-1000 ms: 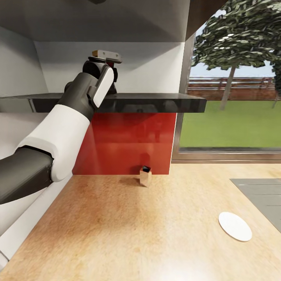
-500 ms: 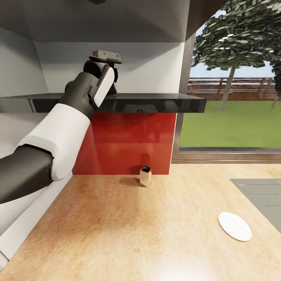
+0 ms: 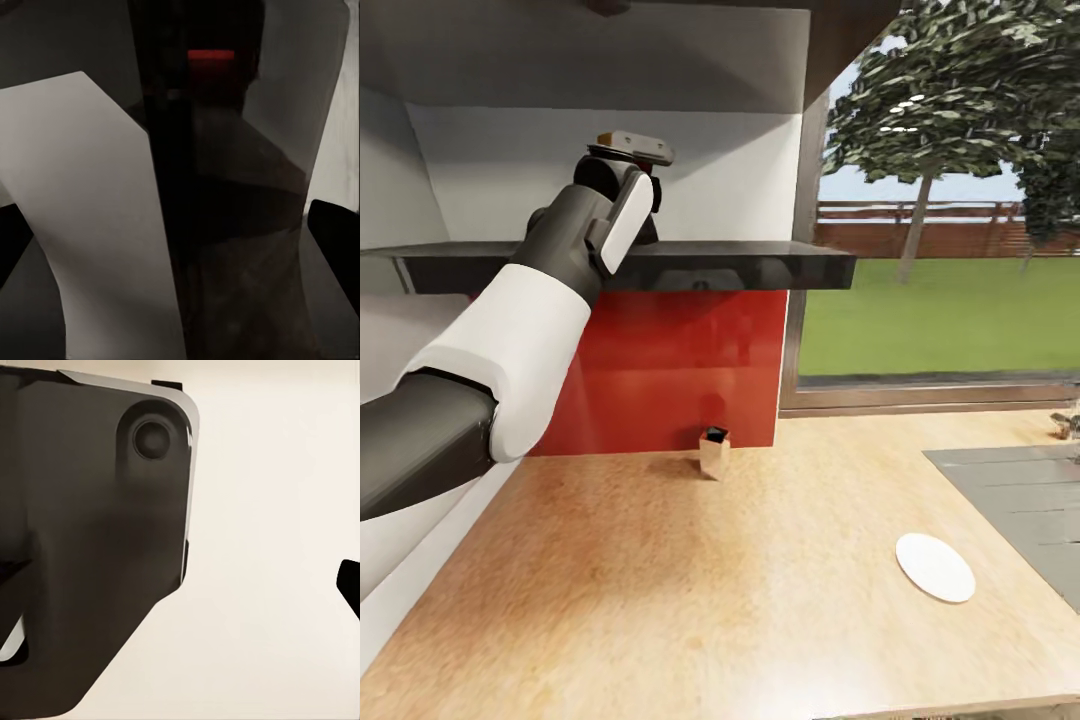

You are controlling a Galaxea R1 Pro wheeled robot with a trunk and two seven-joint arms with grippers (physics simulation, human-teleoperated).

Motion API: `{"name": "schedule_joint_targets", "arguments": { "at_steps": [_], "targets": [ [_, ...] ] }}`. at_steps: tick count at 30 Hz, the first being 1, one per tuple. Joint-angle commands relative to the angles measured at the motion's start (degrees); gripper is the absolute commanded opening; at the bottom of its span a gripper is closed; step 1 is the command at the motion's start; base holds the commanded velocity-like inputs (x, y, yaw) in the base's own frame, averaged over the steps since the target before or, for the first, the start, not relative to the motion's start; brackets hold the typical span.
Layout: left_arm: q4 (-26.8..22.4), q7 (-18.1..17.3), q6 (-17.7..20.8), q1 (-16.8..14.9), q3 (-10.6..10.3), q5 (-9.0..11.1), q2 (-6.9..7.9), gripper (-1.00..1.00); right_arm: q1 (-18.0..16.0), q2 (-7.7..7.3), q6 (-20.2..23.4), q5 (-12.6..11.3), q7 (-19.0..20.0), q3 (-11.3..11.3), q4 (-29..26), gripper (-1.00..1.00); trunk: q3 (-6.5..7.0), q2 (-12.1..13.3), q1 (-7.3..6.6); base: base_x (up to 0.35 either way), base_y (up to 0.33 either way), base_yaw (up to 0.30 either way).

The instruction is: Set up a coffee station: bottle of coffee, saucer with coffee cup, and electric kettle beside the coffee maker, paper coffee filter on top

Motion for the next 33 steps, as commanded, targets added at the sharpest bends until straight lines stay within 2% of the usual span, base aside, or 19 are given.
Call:
{"name": "schedule_joint_targets", "arguments": {
  "at_steps": [1, 33],
  "targets": [
    [0.0, 0.4, 0.0, -0.1, -0.1, 1.2, 0.0, -1.0, 0.0, 0.01, 0.2, 0.6, -0.1, -0.4, 0.0, 1.0, -0.11, -0.1, 0.04, 0.0, 0.0, -0.264],
    [0.0, 0.5, 0.0, -0.2, -0.1, 1.1, 0.0, -1.0, -0.1, 0.01, 0.2, 0.6, -0.1, -0.3, 0.0, 1.0, 0.76, -0.1, 0.04, 0.0, 0.0, -0.269]
  ]
}}
